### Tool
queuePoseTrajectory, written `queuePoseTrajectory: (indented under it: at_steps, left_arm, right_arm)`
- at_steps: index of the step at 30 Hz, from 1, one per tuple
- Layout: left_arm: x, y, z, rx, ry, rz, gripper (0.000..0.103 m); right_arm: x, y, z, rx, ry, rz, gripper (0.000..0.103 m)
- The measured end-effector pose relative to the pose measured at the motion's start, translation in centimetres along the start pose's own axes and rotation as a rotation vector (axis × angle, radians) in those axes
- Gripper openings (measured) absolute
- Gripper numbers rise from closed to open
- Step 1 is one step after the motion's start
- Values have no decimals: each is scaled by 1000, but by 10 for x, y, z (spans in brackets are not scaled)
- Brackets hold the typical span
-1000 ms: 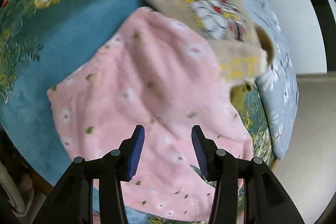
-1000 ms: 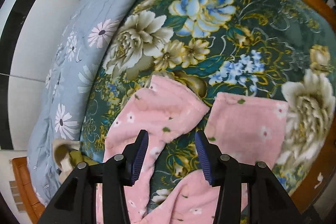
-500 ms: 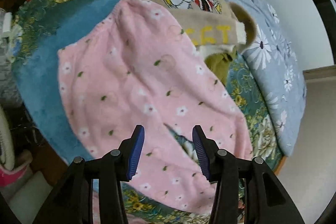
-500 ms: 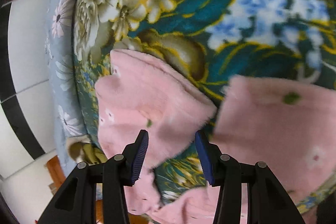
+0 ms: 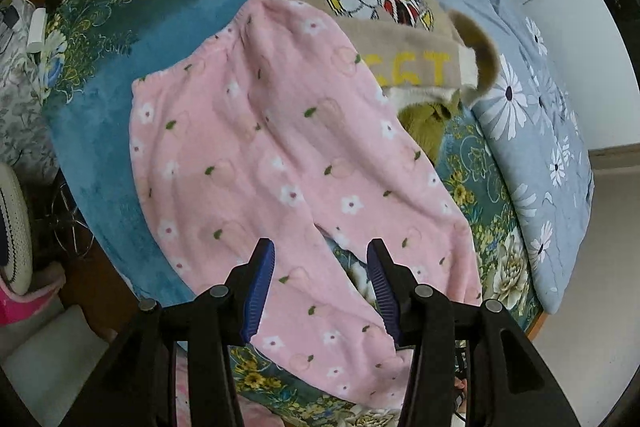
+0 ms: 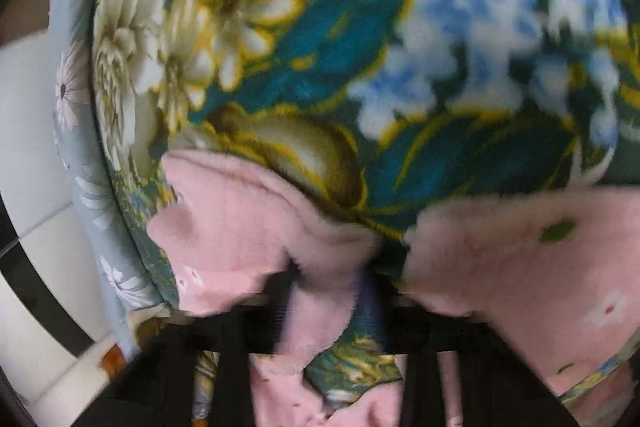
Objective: Fold clothes
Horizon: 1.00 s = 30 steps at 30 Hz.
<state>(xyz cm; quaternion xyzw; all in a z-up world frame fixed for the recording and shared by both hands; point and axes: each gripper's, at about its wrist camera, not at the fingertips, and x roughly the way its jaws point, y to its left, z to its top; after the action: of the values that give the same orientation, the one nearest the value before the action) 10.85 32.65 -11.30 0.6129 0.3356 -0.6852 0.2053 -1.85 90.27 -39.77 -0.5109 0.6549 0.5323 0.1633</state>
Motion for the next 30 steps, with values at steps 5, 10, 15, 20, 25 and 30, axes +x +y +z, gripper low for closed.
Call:
queuePoseTrajectory:
  at_steps: [5, 10, 15, 20, 25, 30]
  left_arm:
    - [5, -14, 0, 33, 9, 0, 49]
    - [11, -16, -2, 49, 26, 4, 49]
    - [15, -7, 0, 25, 43, 26, 49]
    - [19, 10, 5, -12, 42, 13, 49]
    - [26, 28, 9, -48, 41, -1, 49]
    - [48, 65, 5, -150, 88, -18, 49]
  right_arm:
    - [-52, 77, -1, -434, -131, 55, 11]
    - [-73, 96, 4, -682, -212, -63, 11]
    - [-45, 64, 29, -614, -139, -195, 34]
    - [-94, 37, 28, -532, -248, -126, 41]
    - [-135, -59, 18, -361, -261, -144, 41]
    - [-130, -145, -19, -231, -177, -157, 41]
